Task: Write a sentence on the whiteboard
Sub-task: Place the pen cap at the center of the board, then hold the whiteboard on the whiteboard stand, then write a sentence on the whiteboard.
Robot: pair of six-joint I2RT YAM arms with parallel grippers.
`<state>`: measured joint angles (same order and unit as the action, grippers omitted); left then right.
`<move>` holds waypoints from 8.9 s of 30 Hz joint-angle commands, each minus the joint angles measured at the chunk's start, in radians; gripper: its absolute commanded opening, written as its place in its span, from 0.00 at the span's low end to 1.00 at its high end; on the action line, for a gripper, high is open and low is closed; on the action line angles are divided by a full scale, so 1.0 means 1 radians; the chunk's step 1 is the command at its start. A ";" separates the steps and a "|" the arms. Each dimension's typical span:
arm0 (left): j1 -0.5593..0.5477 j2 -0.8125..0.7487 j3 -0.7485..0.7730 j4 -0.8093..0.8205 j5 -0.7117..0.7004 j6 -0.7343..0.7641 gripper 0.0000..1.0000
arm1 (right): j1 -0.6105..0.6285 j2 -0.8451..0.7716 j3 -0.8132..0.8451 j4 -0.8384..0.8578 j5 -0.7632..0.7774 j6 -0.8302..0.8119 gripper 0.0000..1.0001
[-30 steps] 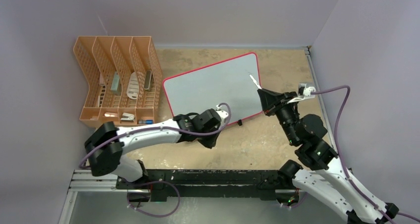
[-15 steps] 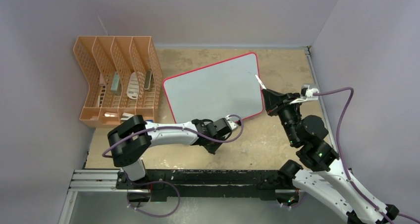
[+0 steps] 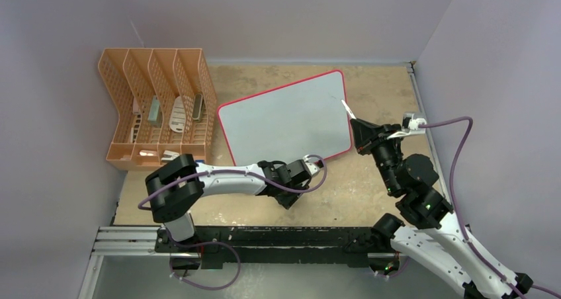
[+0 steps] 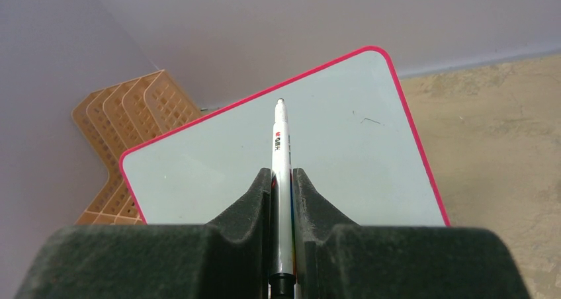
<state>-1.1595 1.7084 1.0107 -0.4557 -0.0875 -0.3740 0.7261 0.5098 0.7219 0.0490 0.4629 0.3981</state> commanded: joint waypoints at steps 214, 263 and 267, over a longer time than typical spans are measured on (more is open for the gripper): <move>1.234 -0.269 -0.228 0.989 1.528 -0.199 0.00 | 0.474 1.113 0.790 -0.144 0.208 -0.221 0.00; 1.231 -0.272 -0.230 0.988 1.526 -0.198 0.00 | 0.487 1.155 0.864 -0.361 0.149 -0.127 0.00; 1.232 -0.273 -0.230 0.989 1.525 -0.197 0.00 | 0.489 1.116 0.859 -0.307 0.192 -0.139 0.00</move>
<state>0.0948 1.4544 0.7689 0.5423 1.4284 -0.5991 1.2118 1.6829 1.5600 -0.3244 0.6106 0.2680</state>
